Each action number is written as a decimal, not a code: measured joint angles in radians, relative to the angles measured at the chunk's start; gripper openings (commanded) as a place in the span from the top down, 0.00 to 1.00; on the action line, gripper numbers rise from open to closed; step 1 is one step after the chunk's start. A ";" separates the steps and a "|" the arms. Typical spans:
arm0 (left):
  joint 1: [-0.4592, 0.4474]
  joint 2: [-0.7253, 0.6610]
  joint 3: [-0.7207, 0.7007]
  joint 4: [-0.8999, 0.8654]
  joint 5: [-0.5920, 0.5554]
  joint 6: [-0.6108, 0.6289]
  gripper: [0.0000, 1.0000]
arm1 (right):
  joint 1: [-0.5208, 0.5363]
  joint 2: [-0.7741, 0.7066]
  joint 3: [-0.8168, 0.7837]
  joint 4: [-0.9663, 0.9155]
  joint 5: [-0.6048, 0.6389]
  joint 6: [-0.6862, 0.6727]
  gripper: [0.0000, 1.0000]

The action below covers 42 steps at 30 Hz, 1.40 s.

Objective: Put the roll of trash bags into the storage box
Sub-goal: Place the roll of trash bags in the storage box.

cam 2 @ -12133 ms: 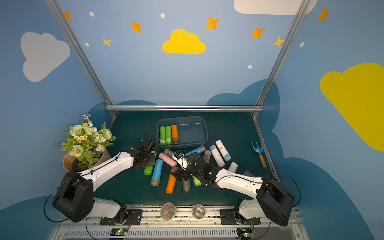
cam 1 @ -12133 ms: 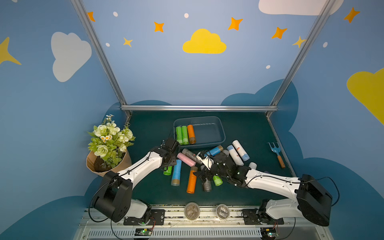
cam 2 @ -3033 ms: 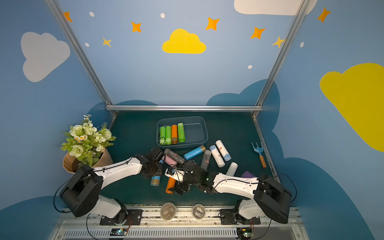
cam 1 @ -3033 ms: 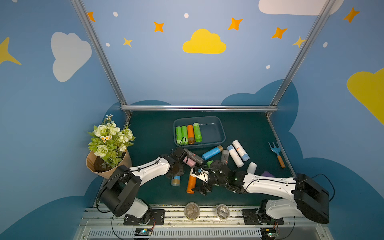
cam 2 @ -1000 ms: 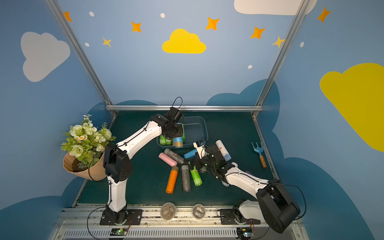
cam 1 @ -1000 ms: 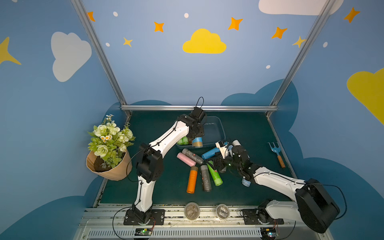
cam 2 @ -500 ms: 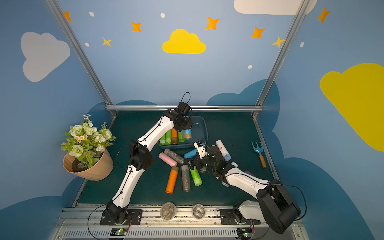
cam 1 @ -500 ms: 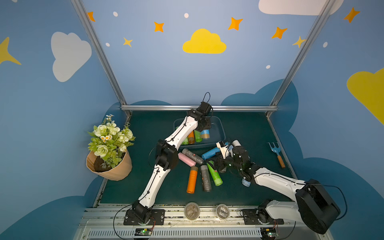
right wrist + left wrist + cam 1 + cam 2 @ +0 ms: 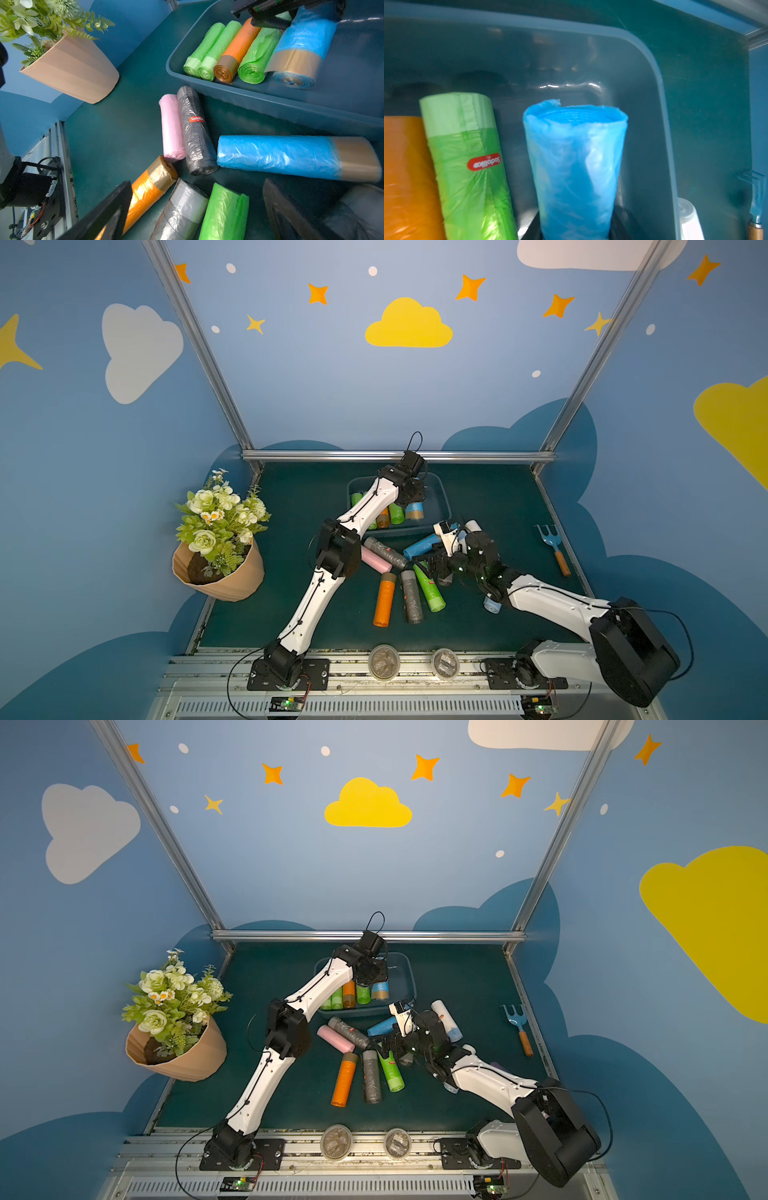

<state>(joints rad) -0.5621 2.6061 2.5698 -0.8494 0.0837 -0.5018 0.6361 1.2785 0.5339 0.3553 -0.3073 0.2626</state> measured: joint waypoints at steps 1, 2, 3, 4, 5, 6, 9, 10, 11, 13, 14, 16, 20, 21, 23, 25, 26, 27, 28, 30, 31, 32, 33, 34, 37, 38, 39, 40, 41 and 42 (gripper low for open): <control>0.001 0.010 0.000 0.003 0.000 0.000 0.61 | 0.000 0.000 0.000 0.000 0.000 0.000 0.04; 0.002 0.019 0.000 0.004 0.000 0.000 0.61 | 0.000 0.000 0.000 0.000 0.000 0.000 0.04; 0.002 0.025 0.000 0.004 0.000 0.000 0.61 | -0.001 0.000 0.000 0.000 0.000 0.000 0.04; 0.002 0.030 0.000 0.004 0.000 0.000 0.61 | -0.001 0.000 0.000 0.000 0.000 0.000 0.04; 0.002 0.033 0.000 0.003 -0.002 0.000 0.61 | -0.001 0.000 0.000 0.000 0.000 0.000 0.04; 0.003 0.034 0.000 0.002 -0.003 0.000 0.61 | -0.001 0.000 0.000 0.000 0.000 0.000 0.04; 0.004 0.034 0.000 0.001 -0.016 0.000 0.61 | -0.001 0.000 0.000 0.000 0.000 0.000 0.04; 0.004 0.034 0.000 -0.002 -0.024 0.000 0.60 | -0.001 0.000 0.000 0.000 0.000 0.000 0.04; 0.005 0.034 0.000 -0.006 -0.030 0.000 0.60 | -0.001 0.000 0.000 0.000 0.000 0.000 0.04; 0.005 0.034 0.000 -0.018 -0.048 0.000 0.60 | -0.001 0.000 0.000 0.000 0.000 0.000 0.04; 0.006 0.034 0.000 -0.020 -0.053 0.000 0.60 | -0.001 0.000 0.000 0.000 0.000 0.000 0.04; 0.007 0.034 0.000 -0.029 -0.063 0.000 0.60 | -0.001 0.000 0.000 0.000 0.000 0.000 0.04; 0.011 0.034 0.000 -0.035 -0.074 0.000 0.59 | -0.002 0.000 0.000 0.000 0.000 0.000 0.04; 0.012 0.034 0.000 -0.037 -0.076 0.000 0.59 | -0.004 0.000 0.000 0.001 0.000 0.000 0.04; 0.012 0.034 0.000 -0.039 -0.081 0.000 0.59 | -0.005 0.000 0.000 0.000 0.000 0.000 0.04; 0.012 0.034 0.000 -0.042 -0.089 0.000 0.58 | -0.005 0.000 0.000 0.000 0.000 0.000 0.04; 0.012 0.034 0.000 -0.043 -0.091 0.000 0.58 | -0.005 0.000 0.000 0.000 0.000 0.000 0.04; 0.012 0.034 0.000 -0.044 -0.093 0.000 0.58 | -0.005 0.000 0.000 0.000 0.000 0.000 0.04; 0.012 0.034 0.000 -0.045 -0.093 0.000 0.58 | -0.005 0.001 0.000 0.001 0.000 0.000 0.04; 0.012 0.035 0.000 -0.045 -0.095 0.000 0.58 | -0.005 0.002 0.000 0.000 0.000 0.000 0.04; 0.012 0.037 0.000 -0.045 -0.096 0.000 0.58 | -0.005 0.002 0.000 0.000 0.000 0.000 0.04; 0.012 0.039 0.000 -0.045 -0.096 0.000 0.57 | -0.005 0.002 0.000 0.000 0.000 0.000 0.04; 0.012 0.042 0.000 -0.045 -0.097 0.000 0.57 | -0.005 0.002 0.000 0.000 0.000 0.000 0.04; 0.012 0.045 0.000 -0.045 -0.097 0.000 0.56 | -0.005 0.003 0.000 0.000 0.000 0.000 0.04; 0.012 0.053 0.000 -0.045 -0.098 0.000 0.55 | -0.005 0.004 0.000 0.000 0.000 0.000 0.04; 0.012 0.055 0.000 -0.044 -0.098 0.000 0.55 | -0.005 0.004 0.000 0.000 0.000 0.000 0.04; 0.012 0.057 0.000 -0.044 -0.099 0.000 0.54 | -0.005 0.004 0.000 0.001 0.000 0.000 0.04; 0.012 0.058 0.000 -0.044 -0.100 0.000 0.54 | -0.005 0.004 0.000 0.000 0.000 0.000 0.04; 0.012 0.058 0.000 -0.044 -0.100 0.000 0.54 | -0.005 0.004 0.000 0.000 0.000 0.000 0.04; 0.012 0.058 0.000 -0.044 -0.100 0.000 0.54 | -0.005 0.005 0.000 0.001 0.000 0.000 0.04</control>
<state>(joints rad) -0.5499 2.6644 2.5698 -0.8936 -0.0166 -0.5014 0.6315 1.2831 0.5339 0.3561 -0.3073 0.2623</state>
